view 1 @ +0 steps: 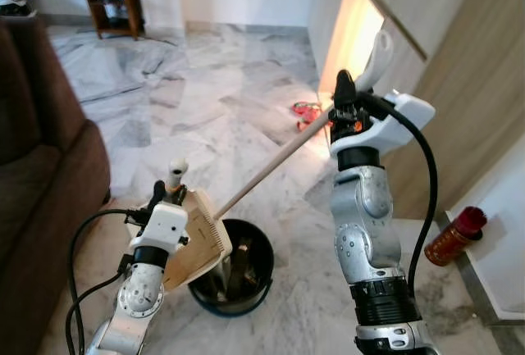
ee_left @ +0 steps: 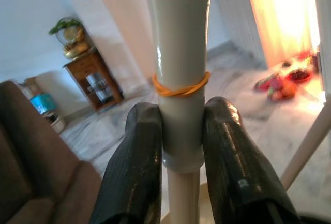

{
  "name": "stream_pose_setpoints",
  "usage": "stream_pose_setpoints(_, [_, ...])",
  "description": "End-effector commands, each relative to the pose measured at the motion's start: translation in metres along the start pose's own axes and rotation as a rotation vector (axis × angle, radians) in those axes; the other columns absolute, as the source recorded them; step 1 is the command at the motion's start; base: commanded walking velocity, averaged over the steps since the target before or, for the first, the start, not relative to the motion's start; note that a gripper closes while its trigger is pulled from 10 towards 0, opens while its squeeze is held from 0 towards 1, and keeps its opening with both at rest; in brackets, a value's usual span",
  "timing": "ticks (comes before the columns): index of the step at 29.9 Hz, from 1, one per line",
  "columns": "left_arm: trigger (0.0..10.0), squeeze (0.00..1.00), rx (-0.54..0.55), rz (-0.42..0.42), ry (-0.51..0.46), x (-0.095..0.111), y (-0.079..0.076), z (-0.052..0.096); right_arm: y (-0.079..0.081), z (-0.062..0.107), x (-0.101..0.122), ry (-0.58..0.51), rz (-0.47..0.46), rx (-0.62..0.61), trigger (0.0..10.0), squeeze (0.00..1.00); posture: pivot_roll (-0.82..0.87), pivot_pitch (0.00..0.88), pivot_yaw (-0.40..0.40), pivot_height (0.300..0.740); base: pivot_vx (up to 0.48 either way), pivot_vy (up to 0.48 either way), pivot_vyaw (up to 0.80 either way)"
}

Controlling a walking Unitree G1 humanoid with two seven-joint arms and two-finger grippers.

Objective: Sweep floor

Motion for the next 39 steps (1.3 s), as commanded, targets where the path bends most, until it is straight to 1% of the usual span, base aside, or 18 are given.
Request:
stream_pose_setpoints(1, [10.0,0.0,0.016,-0.032,-0.02,0.0007,0.0077,-0.0003,0.0345,-0.0073,0.0158,-0.085,-0.07,0.099,10.0,0.0,0.17,0.0,-0.043,0.74,0.315,0.0,0.0])
stream_pose_setpoints(13, [10.0,0.0,0.016,-0.029,-0.023,0.0015,0.0069,-0.0005,0.0343,-0.0077,0.0156,-0.082,-0.07,0.096,10.0,0.0,0.17,0.0,-0.044,0.74,0.307,0.0,0.0])
stream_pose_setpoints(23, [10.0,0.0,0.011,-0.026,-0.026,0.0016,0.0058,-0.0003,0.0341,-0.0075,0.0151,-0.074,-0.061,0.1,10.0,0.0,0.17,0.0,-0.044,0.74,0.0,0.0,0.0])
stream_pose_setpoints(30, [10.0,0.0,0.006,-0.023,-0.027,0.0018,0.005,-0.0003,0.0307,-0.0076,0.0151,-0.075,-0.009,0.099,10.0,0.0,0.17,0.0,-0.042,0.74,0.0,0.0,0.0])
stream_pose_setpoints(32, [10.0,0.0,0.004,-0.021,-0.028,0.0019,0.0044,-0.0003,0.0313,-0.0079,0.0165,-0.082,0.032,0.118,10.0,0.0,0.17,0.0,-0.044,0.74,0.0,0.0,0.0])
stream_pose_setpoints(33, [10.0,0.0,0.004,-0.021,-0.028,0.0019,0.0044,-0.0003,0.0313,-0.0079,0.0165,-0.082,0.032,0.118,10.0,0.0,0.17,0.0,-0.044,0.74,0.0,0.0,0.0])
stream_pose_setpoints(39, [10.0,0.0,0.003,-0.018,-0.029,0.0021,0.0032,-0.0006,0.038,-0.0047,0.0193,-0.105,0.103,0.195,10.0,0.0,0.17,0.0,-0.049,0.74,0.0,0.0,0.0])
Point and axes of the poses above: a point about 5 cm out from each wrist's last joint towards the gripper, its own z axis pointing back from the gripper into the wrist, its own x axis along the axis of the wrist's last joint, y = z × x, the point moved 1 cm from there along -z, pointing out of the wrist towards the gripper, and after that the axes turned 9 degrees about -z, right-handed, at the moved point
